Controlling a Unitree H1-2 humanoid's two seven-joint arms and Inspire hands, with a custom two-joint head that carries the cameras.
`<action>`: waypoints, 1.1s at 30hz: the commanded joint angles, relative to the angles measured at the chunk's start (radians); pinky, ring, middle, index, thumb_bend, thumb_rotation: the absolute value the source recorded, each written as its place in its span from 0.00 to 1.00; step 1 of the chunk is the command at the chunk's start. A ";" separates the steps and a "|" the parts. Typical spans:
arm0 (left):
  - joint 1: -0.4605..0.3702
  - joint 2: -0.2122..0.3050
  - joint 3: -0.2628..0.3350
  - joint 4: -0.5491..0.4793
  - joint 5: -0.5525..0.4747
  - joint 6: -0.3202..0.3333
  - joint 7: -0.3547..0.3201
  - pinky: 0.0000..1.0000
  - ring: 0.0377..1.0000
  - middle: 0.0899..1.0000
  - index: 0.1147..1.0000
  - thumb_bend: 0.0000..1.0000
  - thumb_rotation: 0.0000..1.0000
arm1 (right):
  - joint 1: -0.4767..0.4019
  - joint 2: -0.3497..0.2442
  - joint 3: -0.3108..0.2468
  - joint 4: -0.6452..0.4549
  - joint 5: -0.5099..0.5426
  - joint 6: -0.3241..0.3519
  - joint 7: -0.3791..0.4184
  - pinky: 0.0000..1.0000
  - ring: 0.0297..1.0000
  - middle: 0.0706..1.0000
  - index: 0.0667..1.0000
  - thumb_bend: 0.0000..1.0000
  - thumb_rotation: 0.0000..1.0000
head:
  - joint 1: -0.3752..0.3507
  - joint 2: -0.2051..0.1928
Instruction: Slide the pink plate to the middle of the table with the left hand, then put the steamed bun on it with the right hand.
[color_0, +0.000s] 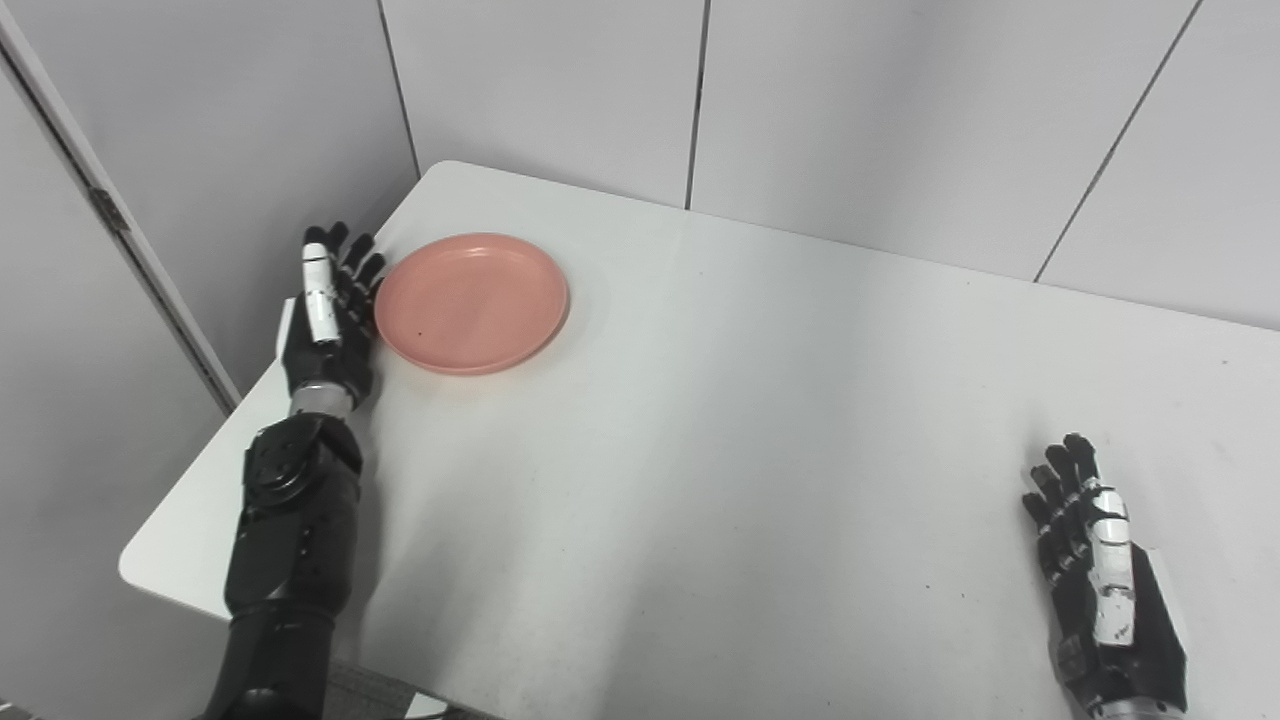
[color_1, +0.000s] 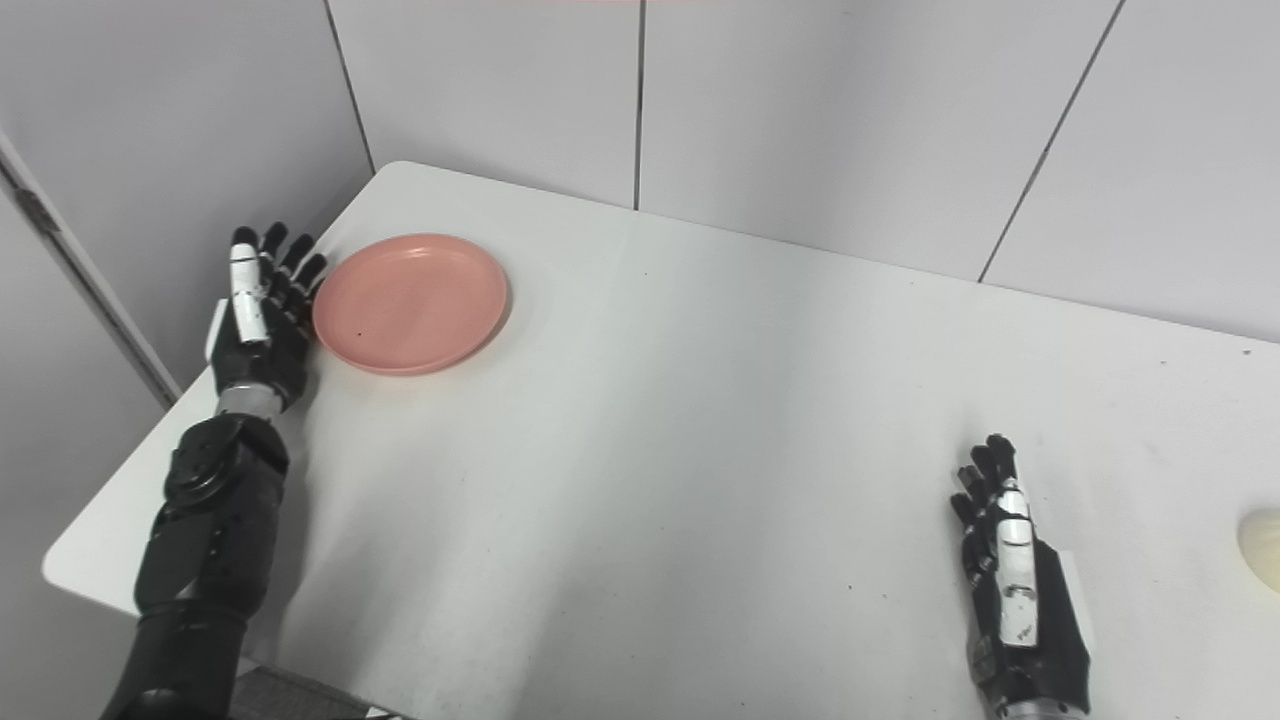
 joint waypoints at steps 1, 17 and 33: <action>0.000 -0.019 -0.019 0.023 0.007 0.030 0.000 0.92 0.92 0.93 0.93 0.51 1.00 | -0.004 -0.002 0.001 -0.020 -0.004 -0.007 0.006 1.00 1.00 1.00 1.00 0.55 1.00 | -0.001 0.001; -0.034 -0.082 -0.124 0.038 0.030 0.044 -0.016 0.95 0.94 0.93 0.92 0.52 1.00 | 0.002 0.013 0.000 -0.033 0.001 0.007 0.002 1.00 1.00 1.00 1.00 0.52 1.00 | -0.019 0.007; -0.030 -0.138 -0.209 0.002 0.054 0.076 -0.055 0.90 0.90 0.90 0.90 0.51 1.00 | 0.007 0.022 0.011 -0.017 -0.022 -0.022 0.002 1.00 1.00 1.00 1.00 0.54 1.00 | -0.090 0.023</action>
